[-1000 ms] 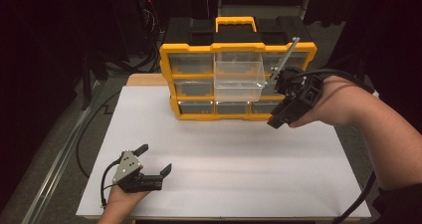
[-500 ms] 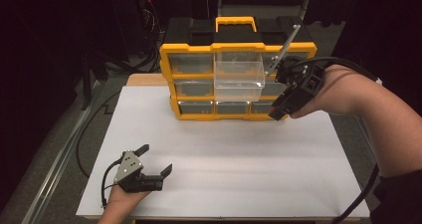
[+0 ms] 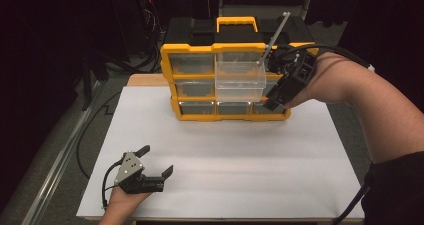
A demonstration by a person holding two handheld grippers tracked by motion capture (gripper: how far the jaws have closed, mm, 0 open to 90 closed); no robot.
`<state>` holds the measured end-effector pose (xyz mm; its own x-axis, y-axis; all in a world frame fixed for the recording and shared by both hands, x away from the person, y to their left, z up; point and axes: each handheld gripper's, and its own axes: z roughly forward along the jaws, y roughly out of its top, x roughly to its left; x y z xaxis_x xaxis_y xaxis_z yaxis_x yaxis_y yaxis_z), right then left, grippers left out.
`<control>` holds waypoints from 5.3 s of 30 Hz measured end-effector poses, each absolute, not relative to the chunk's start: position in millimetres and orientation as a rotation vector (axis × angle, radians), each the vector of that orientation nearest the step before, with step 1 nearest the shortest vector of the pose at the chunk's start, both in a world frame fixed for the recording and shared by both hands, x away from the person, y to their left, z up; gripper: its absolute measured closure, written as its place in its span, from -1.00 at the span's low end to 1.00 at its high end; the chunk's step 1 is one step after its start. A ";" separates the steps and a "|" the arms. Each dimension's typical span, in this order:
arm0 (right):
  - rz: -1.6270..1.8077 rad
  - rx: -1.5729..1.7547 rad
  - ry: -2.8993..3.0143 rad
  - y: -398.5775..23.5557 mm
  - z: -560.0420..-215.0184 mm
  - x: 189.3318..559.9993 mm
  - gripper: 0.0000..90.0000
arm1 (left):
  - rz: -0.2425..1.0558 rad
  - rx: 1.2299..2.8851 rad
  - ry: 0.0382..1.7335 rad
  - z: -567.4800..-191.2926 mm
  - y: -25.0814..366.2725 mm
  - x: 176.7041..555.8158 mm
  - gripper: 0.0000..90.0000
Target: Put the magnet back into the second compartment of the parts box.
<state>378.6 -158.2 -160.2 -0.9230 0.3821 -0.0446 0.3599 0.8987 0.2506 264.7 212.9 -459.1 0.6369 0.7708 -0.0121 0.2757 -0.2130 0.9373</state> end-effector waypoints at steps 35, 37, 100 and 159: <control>0.344 0.541 2.929 -107.0 -137.7 429.0 0.44 | 0.558 1.771 0.836 -458.9 212.7 263.6 -0.99; 0.341 0.546 2.926 -104.9 -137.4 431.8 0.44 | 0.558 1.776 0.835 -459.0 212.9 263.6 -0.99; 0.354 0.636 2.854 -114.2 -133.1 436.8 -0.36 | 0.547 1.775 0.824 -459.9 211.4 265.6 -0.98; 0.338 0.852 2.836 -221.5 -251.8 357.2 -0.99 | 0.550 1.792 0.809 -459.5 207.6 269.4 -0.98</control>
<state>357.2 -221.5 -251.8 -0.8248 0.5586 -0.0879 0.5222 0.8121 0.2604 269.4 207.6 -459.5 0.6663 0.7456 -0.0098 0.2654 -0.2249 0.9375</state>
